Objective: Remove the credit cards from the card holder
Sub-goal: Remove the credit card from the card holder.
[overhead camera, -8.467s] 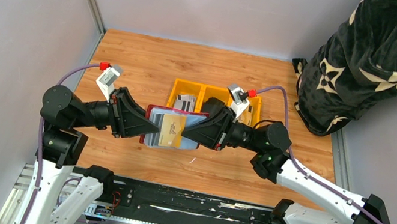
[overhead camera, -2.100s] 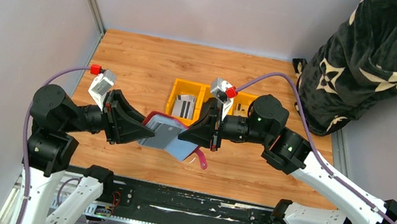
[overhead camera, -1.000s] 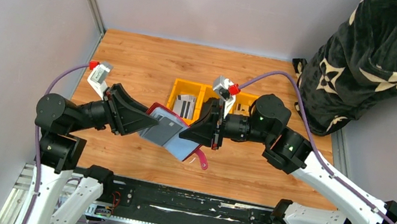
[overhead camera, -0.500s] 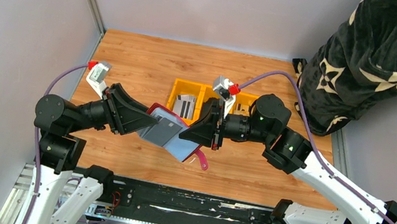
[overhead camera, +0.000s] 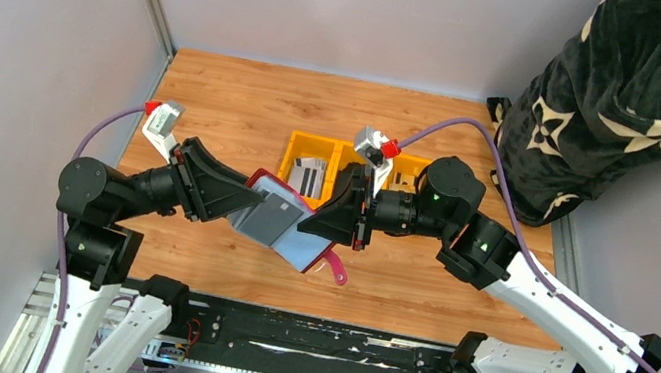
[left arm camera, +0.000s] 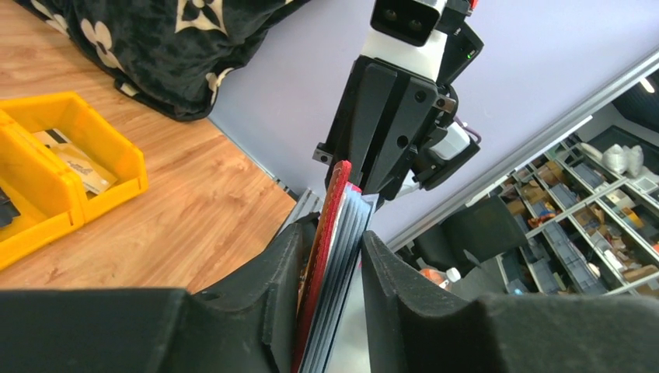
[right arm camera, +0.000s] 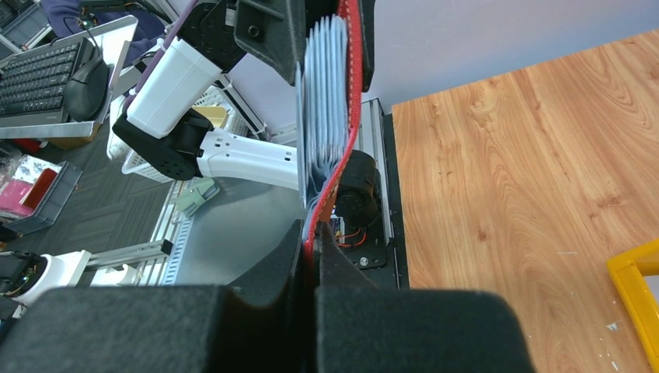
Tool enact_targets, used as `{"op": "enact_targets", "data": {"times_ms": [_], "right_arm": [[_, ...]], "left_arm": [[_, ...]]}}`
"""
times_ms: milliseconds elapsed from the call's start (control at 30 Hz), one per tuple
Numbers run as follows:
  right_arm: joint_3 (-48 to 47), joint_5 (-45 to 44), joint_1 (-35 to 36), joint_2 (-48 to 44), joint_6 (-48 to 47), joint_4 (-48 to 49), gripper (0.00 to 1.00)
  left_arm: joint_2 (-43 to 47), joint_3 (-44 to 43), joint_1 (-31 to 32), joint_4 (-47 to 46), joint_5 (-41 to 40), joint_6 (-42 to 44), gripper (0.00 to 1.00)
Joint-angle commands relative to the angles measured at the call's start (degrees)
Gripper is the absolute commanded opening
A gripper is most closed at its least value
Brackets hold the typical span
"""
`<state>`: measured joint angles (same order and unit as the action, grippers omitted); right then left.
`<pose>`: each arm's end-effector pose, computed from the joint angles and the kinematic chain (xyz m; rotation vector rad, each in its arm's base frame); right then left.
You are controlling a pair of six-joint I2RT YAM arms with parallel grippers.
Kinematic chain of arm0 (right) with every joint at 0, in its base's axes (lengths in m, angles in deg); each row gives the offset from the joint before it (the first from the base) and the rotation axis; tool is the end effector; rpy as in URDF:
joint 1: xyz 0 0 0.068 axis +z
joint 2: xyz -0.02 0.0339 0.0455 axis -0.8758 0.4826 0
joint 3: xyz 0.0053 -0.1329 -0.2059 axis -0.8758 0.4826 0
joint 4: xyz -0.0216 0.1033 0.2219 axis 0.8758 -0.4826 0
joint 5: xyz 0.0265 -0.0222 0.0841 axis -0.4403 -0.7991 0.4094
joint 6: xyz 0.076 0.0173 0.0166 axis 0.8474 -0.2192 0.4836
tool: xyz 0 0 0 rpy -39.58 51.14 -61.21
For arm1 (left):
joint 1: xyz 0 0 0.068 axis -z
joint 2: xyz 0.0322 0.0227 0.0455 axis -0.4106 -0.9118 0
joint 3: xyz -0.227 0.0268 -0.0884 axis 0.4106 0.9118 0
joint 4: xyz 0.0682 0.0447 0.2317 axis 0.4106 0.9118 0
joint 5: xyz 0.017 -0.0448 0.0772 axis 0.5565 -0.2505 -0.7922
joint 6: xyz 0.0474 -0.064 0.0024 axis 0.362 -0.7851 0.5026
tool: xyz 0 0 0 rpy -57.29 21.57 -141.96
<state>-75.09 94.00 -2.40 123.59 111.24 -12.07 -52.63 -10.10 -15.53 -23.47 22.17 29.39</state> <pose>0.1003 0.2429 0.4212 -1.0595 1.3556 1.5521 0.1023 -0.0736 0.4097 0.3244 1.5636 -1.5621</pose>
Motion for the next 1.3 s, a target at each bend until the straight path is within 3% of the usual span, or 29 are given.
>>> {"op": "enact_targets", "data": {"times_ms": [0,167,267,500,700,1000,1167,1267], "right_arm": [[0.0,1.6,-0.6,-0.6,1.0,5.4,0.0],[1.0,1.4,-0.6,-1.5,0.7,5.9,0.0],[0.9,1.3,-0.6,-1.4,0.6,5.6,0.0],[0.7,1.2,-0.6,-0.8,0.7,5.7,0.0],[0.8,0.8,-0.6,-0.9,0.8,5.5,0.0],[-0.3,1.0,-0.6,-0.3,1.4,5.9,0.0],[-0.5,1.8,-0.6,-0.2,2.3,7.0,0.0],[-0.8,2.3,-0.6,0.2,3.0,7.9,0.0]], "left_arm": [[0.4,0.2,-0.1,2.0,-1.4,1.5,0.33],[-0.2,-0.1,-0.5,0.2,-0.7,-0.9,0.2],[-0.5,-1.1,-0.5,-0.2,-0.1,-1.5,0.18],[0.3,-1.4,-0.5,0.8,0.4,-1.2,0.21],[0.2,-2.7,-0.5,-0.2,0.8,-1.8,0.34],[1.4,-1.1,-0.5,1.4,0.8,1.6,0.24],[2.2,-3.7,-0.5,11.1,-4.4,11.9,0.24],[3.1,-4.5,-0.5,14.7,-7.7,16.0,0.36]]}}
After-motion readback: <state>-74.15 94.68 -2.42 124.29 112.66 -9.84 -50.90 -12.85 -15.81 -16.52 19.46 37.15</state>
